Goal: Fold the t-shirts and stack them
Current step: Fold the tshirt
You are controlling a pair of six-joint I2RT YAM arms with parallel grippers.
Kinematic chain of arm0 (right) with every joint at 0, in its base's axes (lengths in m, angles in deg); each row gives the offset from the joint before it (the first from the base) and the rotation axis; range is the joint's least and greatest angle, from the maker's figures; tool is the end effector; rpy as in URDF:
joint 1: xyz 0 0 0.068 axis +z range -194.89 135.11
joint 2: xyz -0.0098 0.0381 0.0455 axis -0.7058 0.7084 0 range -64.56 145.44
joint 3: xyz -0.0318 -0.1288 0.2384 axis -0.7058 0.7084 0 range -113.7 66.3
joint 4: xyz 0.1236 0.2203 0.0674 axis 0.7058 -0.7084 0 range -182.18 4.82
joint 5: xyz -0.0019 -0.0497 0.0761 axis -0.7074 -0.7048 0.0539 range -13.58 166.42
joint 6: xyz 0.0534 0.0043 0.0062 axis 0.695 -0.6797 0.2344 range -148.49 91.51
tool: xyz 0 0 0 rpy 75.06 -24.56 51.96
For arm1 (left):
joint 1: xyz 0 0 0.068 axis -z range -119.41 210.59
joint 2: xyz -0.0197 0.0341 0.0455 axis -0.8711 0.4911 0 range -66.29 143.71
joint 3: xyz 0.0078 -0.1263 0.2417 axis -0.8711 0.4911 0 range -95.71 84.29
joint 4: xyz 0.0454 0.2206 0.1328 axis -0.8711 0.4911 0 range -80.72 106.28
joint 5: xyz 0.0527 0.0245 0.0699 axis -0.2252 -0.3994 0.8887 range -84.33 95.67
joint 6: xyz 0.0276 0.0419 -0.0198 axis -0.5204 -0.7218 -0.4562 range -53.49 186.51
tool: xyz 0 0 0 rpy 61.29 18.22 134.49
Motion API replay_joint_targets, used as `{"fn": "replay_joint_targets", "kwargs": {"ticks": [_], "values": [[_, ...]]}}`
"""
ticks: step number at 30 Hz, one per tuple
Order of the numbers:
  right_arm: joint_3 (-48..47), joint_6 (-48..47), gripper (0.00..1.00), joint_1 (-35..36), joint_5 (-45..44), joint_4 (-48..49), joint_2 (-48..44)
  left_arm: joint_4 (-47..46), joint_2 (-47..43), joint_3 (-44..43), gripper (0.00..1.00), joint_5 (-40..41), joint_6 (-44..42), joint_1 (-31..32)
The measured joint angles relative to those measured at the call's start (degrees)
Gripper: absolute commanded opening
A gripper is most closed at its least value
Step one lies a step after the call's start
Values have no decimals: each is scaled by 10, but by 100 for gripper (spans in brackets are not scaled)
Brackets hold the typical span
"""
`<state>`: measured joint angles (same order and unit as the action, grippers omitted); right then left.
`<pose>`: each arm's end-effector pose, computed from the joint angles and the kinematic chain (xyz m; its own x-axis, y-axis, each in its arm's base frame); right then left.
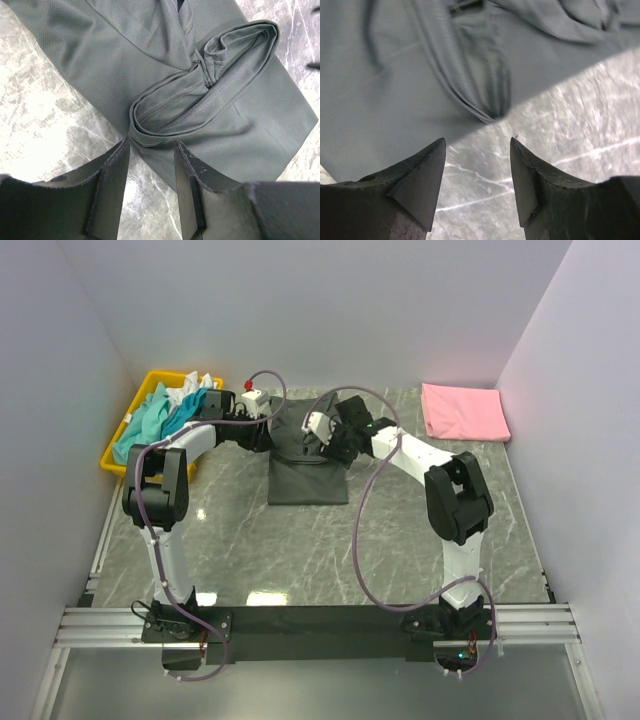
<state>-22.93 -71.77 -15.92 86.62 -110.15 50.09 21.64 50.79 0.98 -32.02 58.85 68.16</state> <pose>0.3876 0.2219 0.2184 -0.0961 -0.8245 -0.5576 -0.8811 0.3311 -0.3376 0.4412 -0.0806 0.1886 -0.6382 0.1912 -0.7457 0.6149 0.7094 -0.3444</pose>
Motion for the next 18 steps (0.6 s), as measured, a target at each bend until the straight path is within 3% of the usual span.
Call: {"fn": "replay_joint_targets", "kwargs": {"ticks": [6,13,18], "values": [[9,-40,58,26,-32,32,21,1,0,0,45,0,1,0],[-28,-36,39,24,-85,71,102,-1,0,0,45,-4,14,-1],[-50,-5,44,19,-109,83,112,-1,0,0,44,-6,15,-5]]}}
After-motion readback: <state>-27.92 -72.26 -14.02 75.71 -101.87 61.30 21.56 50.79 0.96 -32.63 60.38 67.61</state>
